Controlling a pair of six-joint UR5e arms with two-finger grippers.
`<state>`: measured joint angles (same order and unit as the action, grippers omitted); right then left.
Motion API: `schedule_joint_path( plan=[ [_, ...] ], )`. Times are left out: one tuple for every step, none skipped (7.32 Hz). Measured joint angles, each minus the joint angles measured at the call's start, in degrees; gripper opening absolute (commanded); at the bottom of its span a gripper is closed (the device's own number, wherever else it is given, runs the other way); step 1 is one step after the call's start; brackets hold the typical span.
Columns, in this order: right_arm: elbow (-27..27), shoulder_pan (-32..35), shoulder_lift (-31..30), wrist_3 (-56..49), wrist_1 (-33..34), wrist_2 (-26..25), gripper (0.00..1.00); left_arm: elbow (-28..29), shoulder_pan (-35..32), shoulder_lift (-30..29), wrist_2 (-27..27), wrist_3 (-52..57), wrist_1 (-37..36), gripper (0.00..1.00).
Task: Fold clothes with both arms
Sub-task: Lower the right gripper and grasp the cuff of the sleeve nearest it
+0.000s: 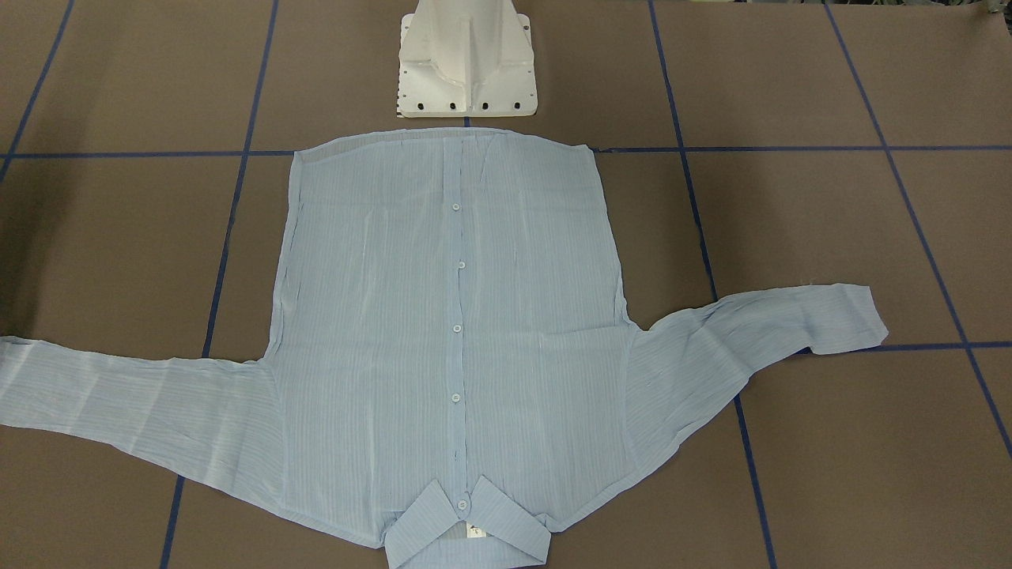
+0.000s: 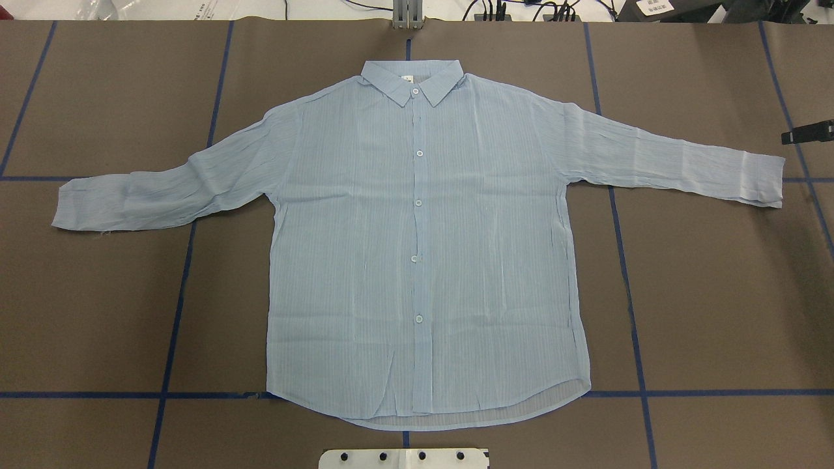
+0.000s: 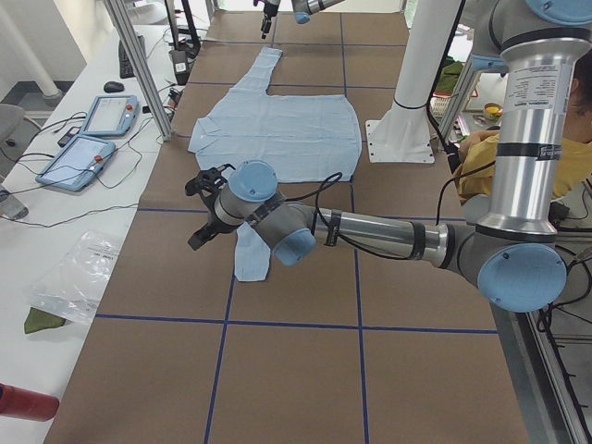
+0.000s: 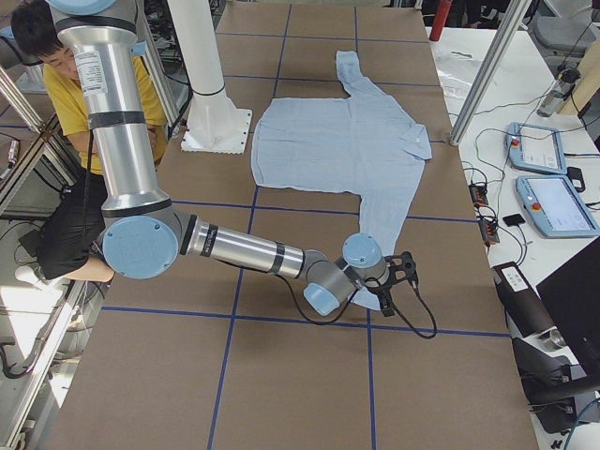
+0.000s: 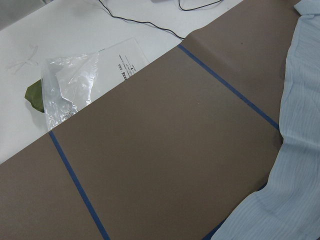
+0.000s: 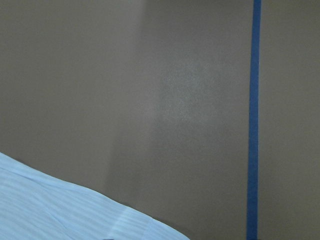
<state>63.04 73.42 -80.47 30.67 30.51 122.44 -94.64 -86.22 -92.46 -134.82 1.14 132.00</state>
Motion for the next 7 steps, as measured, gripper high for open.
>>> schedule_joint_path(
  plan=[
    [-0.6, -1.1, -0.1, 0.0, -0.2, -1.3, 0.82, 0.0, 0.0, 0.0, 0.0, 0.0, 0.2, 1.00],
    [-2.0, -2.0, -0.1, 0.0, -1.6, -1.9, 0.79, 0.0, 0.0, 0.1, 0.0, 0.0, 0.3, 1.00],
    [-4.0, -2.5, 0.0, 0.1, -4.2, -2.1, 0.73, 0.0, 0.0, 0.1, 0.0, 0.0, 0.3, 1.00],
    [-5.3, -2.7, 0.0, 0.2, -5.9, -2.2, 0.68, 0.0, 0.0, 0.2, 0.0, 0.0, 0.4, 1.00],
    [-6.1, -2.8, 0.1, 0.3, -6.8, -2.2, 0.66, 0.0, 0.0, 0.2, 0.0, 0.0, 0.4, 1.00],
    [-6.5, -3.0, 0.4, 0.7, -7.1, -2.3, 0.63, 0.0, 0.0, 0.2, 0.0, 0.0, 0.4, 1.00],
    [-6.8, -3.1, 0.8, 1.2, -7.2, -2.4, 0.54, 0.0, 0.0, 0.2, 0.0, 0.0, 0.4, 1.00]
  ],
)
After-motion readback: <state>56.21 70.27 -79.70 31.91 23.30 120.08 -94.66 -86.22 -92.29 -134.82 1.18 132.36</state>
